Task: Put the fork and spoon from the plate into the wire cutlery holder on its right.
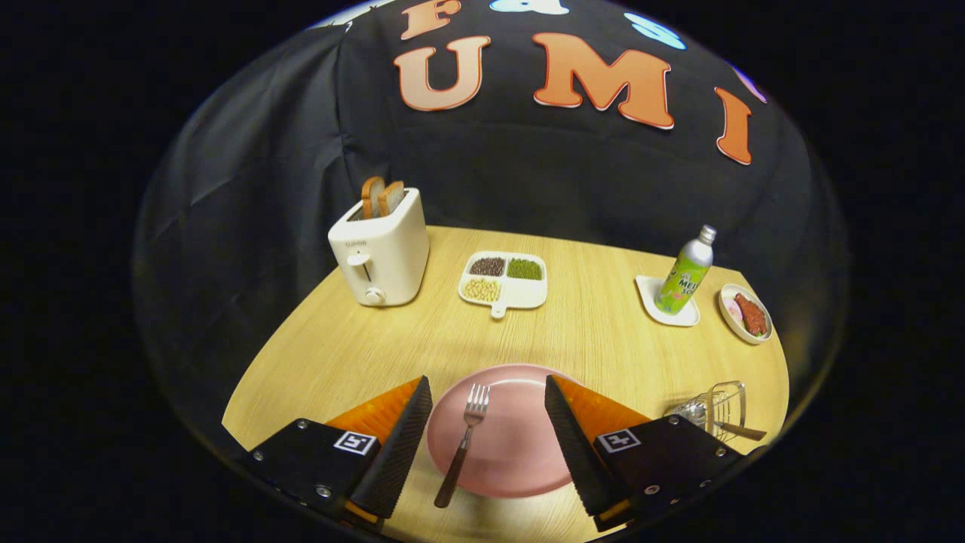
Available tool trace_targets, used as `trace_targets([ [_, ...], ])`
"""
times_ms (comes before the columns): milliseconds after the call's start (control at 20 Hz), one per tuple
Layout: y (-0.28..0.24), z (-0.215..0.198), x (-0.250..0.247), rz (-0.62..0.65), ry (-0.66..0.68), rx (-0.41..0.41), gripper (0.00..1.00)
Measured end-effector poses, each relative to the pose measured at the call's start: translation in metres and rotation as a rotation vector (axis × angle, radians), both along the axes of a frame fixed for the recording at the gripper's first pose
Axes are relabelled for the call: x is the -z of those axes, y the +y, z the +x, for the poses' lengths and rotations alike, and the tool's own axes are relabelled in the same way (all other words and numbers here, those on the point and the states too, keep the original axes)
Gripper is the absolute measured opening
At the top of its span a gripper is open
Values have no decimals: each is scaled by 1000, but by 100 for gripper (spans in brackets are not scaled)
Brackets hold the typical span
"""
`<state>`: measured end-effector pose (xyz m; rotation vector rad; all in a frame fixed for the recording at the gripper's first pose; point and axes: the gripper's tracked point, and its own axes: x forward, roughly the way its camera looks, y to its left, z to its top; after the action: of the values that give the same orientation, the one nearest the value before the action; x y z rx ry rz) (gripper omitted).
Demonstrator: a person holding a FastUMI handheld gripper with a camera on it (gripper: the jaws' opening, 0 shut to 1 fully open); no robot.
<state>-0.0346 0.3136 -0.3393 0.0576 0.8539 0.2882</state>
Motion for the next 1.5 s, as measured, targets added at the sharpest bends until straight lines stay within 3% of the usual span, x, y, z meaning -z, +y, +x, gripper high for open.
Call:
trace_targets([
  [250,15,-20,42,-15,125,-26,69],
  [600,22,-44,82,-61,259,-21,51],
  [850,26,-48,95,-62,305,-15,28],
  [1150,25,-53,106,-61,387,-21,18],
  [1250,22,-53,109,-68,397,-22,11],
  [1500,17,-50,103,-62,387,-43,5],
])
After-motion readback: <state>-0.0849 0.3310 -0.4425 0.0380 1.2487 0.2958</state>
